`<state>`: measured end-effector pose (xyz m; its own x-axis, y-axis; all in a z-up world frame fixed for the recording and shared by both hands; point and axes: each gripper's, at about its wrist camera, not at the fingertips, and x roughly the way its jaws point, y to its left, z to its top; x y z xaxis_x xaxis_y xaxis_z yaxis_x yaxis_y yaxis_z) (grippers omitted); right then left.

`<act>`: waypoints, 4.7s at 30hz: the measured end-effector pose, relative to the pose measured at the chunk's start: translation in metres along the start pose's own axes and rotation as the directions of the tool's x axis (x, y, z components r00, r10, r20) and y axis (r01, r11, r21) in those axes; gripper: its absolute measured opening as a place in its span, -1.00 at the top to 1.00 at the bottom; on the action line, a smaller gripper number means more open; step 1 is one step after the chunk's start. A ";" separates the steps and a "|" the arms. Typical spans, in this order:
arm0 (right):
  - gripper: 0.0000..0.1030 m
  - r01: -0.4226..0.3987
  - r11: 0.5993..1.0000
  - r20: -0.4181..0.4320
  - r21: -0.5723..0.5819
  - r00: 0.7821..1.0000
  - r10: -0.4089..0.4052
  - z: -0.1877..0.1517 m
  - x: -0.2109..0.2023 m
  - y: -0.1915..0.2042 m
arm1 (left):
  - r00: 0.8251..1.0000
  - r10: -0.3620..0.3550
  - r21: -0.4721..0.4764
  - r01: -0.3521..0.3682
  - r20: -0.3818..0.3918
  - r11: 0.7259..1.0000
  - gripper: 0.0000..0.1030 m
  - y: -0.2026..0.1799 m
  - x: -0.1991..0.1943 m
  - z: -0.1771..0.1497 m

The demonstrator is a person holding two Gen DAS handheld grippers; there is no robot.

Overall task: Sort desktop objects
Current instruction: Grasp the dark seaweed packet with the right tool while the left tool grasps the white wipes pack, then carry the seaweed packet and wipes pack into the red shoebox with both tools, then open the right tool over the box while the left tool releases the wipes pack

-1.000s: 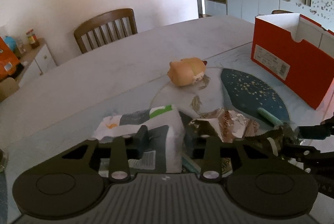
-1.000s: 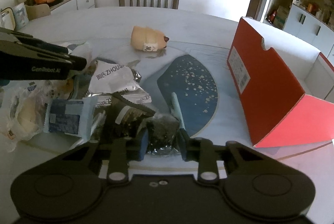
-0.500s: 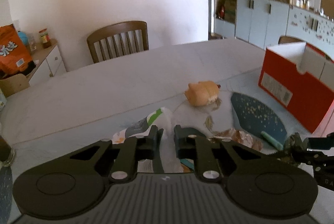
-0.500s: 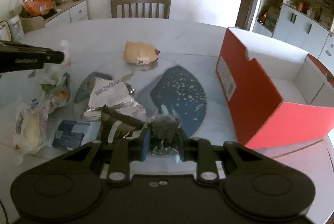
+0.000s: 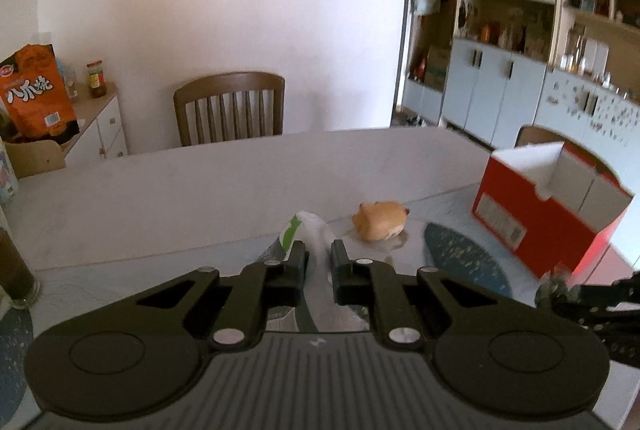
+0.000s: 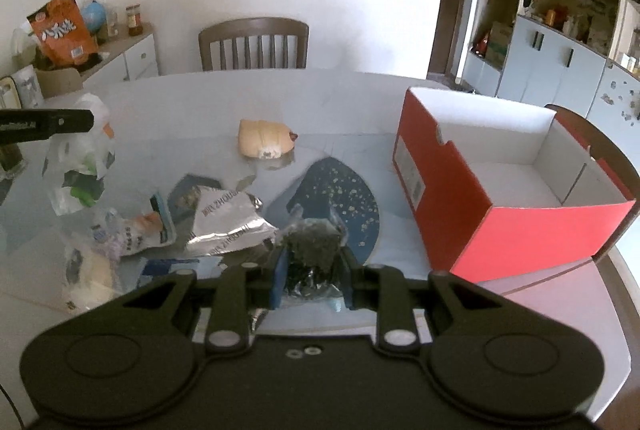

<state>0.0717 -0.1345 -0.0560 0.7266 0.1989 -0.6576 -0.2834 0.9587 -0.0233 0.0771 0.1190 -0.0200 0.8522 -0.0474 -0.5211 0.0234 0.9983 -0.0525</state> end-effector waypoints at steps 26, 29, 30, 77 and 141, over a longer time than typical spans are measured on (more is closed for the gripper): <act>0.49 0.000 0.995 0.097 0.096 0.995 -0.009 0.017 -0.076 -0.025 | 0.950 -0.307 -0.064 0.310 0.057 0.949 0.78 -0.051 -0.048 0.048; 0.49 0.004 0.995 0.102 0.097 0.995 -0.014 0.019 -0.077 -0.038 | 0.939 -0.340 -0.055 0.343 0.053 0.938 0.78 -0.073 -0.039 0.054; 0.49 0.004 0.995 0.102 0.098 0.995 -0.014 0.020 -0.077 -0.043 | 0.936 -0.347 -0.051 0.350 0.051 0.936 0.78 -0.080 -0.036 0.056; 0.49 -0.085 0.996 0.017 -0.017 0.996 0.086 0.086 0.018 -0.264 | 0.896 -0.358 0.163 0.407 -0.262 0.899 0.78 -0.334 0.127 0.132; -0.08 -0.201 0.972 -0.180 -0.123 0.968 0.177 0.066 0.069 -0.299 | 0.838 -0.211 0.294 0.396 -0.502 0.870 0.62 -0.390 0.228 0.097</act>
<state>0.2475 -0.3940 -0.0449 0.5404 0.3257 -0.7758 -0.4987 0.8666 0.0165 0.3133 -0.2782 -0.0357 0.4469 -0.2671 -0.8538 0.5112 0.8595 -0.0013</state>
